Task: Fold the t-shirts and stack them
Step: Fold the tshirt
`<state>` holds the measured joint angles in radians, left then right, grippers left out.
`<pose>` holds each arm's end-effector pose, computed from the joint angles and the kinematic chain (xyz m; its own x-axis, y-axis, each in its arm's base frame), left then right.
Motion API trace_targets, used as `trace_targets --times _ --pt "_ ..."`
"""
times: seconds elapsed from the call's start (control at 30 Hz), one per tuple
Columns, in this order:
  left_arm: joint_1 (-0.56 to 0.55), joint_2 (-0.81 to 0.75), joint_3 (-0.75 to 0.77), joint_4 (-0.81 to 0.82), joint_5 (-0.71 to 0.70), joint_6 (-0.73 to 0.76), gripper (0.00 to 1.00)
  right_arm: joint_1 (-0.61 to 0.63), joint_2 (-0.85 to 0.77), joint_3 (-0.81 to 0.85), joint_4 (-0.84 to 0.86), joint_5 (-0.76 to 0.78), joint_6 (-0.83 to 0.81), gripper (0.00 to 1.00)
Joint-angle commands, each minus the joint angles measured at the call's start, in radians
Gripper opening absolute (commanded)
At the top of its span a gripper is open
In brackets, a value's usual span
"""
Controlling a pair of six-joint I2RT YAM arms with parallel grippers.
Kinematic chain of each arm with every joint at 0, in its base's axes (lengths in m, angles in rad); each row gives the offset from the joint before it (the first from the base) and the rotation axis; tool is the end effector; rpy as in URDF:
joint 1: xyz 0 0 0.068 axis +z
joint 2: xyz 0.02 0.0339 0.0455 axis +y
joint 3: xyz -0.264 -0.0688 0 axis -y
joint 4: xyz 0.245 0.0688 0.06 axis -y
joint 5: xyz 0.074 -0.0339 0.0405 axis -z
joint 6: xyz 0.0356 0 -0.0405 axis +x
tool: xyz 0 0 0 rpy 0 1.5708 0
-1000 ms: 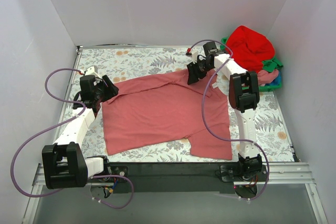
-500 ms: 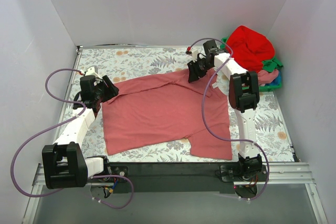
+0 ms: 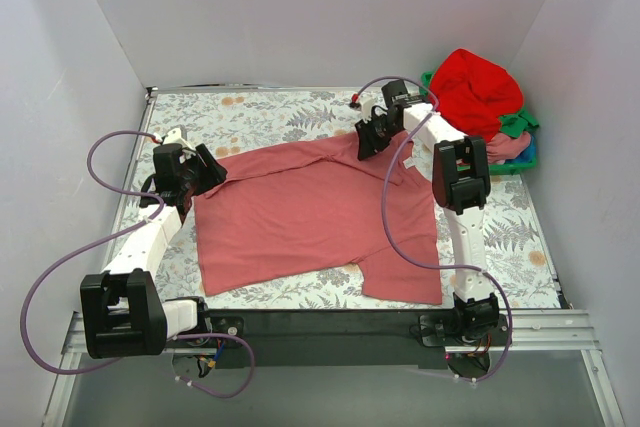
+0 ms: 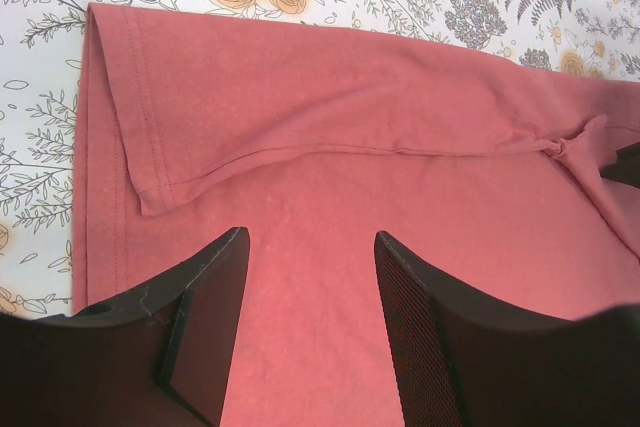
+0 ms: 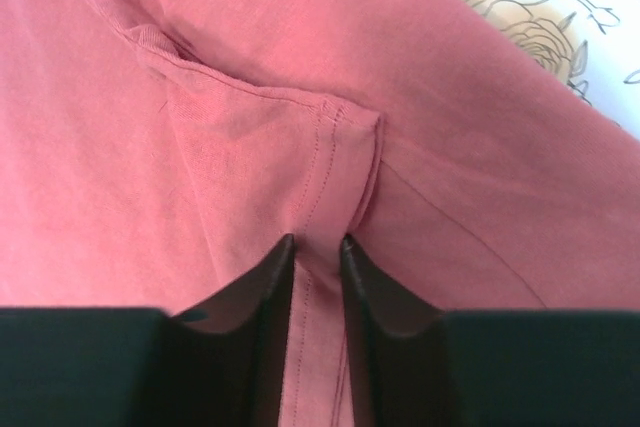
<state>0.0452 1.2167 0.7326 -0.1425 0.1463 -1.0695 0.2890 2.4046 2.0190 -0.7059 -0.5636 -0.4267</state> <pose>0.2617 0.0066 0.2362 -0.3458 -0.8841 -0.3143 -0.4785 0.4543 -0.7514 0.4864 0.1645 0.1620 -0.5768 -0.5365 -0.6160 -0.7863 0.5691 0.2407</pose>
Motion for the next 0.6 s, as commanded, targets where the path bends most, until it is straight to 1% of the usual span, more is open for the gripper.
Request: trace_targets --times 0.0,0.03,0.3,0.33,0.37,0.57 --pt "-0.005 -0.005 -0.002 0.009 0.007 0.011 0.52 0.015 -0.022 0.0 -0.012 -0.009 -0.015 0.28" --pt "-0.004 -0.005 -0.002 0.008 0.007 0.011 0.52 0.015 -0.028 0.0 -0.014 -0.007 -0.017 0.25" --pt "-0.005 -0.005 -0.001 0.011 0.01 0.011 0.52 0.015 -0.097 0.009 -0.01 0.007 -0.026 0.21" --pt "-0.005 -0.005 -0.001 0.009 0.01 0.011 0.52 0.015 -0.102 0.007 -0.01 0.007 -0.026 0.17" --pt "-0.004 -0.006 -0.002 0.009 0.009 0.011 0.52 0.015 -0.107 0.004 -0.01 0.002 -0.027 0.16" --pt "-0.005 -0.006 -0.002 0.009 0.01 0.011 0.52 0.015 -0.13 -0.035 -0.01 -0.015 -0.04 0.15"
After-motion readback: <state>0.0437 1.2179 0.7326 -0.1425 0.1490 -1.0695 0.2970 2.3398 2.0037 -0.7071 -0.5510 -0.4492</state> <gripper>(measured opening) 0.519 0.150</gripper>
